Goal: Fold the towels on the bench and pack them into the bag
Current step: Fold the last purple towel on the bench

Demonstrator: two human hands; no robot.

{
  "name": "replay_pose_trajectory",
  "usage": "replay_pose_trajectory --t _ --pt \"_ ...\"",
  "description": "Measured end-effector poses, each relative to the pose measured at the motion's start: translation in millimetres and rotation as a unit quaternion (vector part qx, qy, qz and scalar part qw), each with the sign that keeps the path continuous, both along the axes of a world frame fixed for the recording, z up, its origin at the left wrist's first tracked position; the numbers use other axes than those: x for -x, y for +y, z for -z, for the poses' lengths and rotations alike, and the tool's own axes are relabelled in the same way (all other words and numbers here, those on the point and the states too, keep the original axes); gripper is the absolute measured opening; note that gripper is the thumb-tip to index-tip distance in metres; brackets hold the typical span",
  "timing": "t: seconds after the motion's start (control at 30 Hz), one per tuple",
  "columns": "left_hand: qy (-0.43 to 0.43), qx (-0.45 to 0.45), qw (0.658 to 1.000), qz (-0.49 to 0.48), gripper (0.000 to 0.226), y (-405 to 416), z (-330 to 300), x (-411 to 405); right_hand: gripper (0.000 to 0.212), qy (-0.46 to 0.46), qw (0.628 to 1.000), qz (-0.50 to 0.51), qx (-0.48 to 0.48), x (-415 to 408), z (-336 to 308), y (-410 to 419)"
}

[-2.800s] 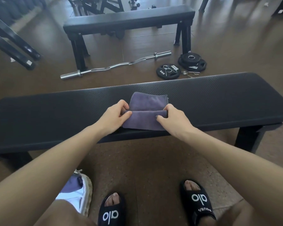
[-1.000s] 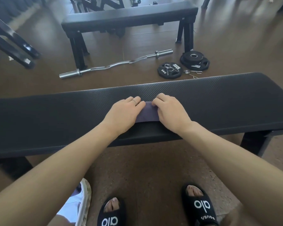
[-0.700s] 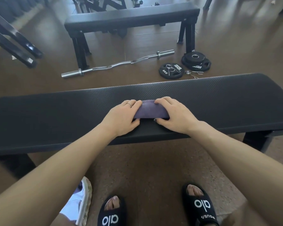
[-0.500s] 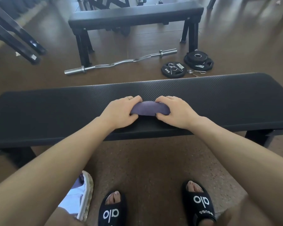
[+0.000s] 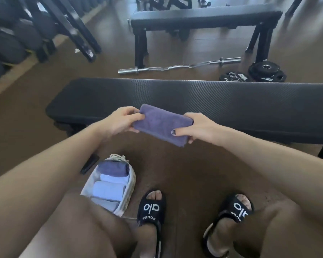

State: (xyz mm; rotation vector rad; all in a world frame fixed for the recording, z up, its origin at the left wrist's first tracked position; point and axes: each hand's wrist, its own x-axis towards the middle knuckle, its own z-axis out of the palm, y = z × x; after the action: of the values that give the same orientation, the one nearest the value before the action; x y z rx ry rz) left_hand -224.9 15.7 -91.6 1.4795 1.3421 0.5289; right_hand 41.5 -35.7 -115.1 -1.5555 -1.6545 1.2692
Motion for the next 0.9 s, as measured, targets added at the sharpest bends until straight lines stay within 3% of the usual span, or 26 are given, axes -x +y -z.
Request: replay_pose_trajectory --t 0.13,0.27,0.43,0.63,0.73,0.9 --pt "-0.032 0.023 0.995 -0.091 0.03 -31.0 -1.9 55.0 0.043 0.122 0.99 -0.01 0.077 62.5 -5.0 -5.9" --pt "0.013 0.031 0.988 -0.148 0.024 -57.6 6.5 107.1 0.052 0.16 0.978 -0.034 0.129 125.6 17.5 -22.8" --pt "0.038 0.077 0.982 -0.166 0.027 -80.9 34.9 166.1 0.036 0.208 0.958 -0.035 0.194 188.1 60.0 -45.3" --pt "0.04 0.121 0.968 -0.216 0.017 -91.0 122.6 215.9 0.037 0.179 0.946 0.023 0.268 245.9 134.3 -52.4" --pt "0.04 0.141 0.962 -0.231 0.013 -80.1 159.2 228.4 0.052 0.14 0.949 0.025 0.282 267.2 173.0 -44.9" --pt "0.092 0.175 0.955 -0.22 0.018 -69.7 214.1 242.4 0.032 0.082 0.95 0.021 0.302 292.8 234.3 -37.4"
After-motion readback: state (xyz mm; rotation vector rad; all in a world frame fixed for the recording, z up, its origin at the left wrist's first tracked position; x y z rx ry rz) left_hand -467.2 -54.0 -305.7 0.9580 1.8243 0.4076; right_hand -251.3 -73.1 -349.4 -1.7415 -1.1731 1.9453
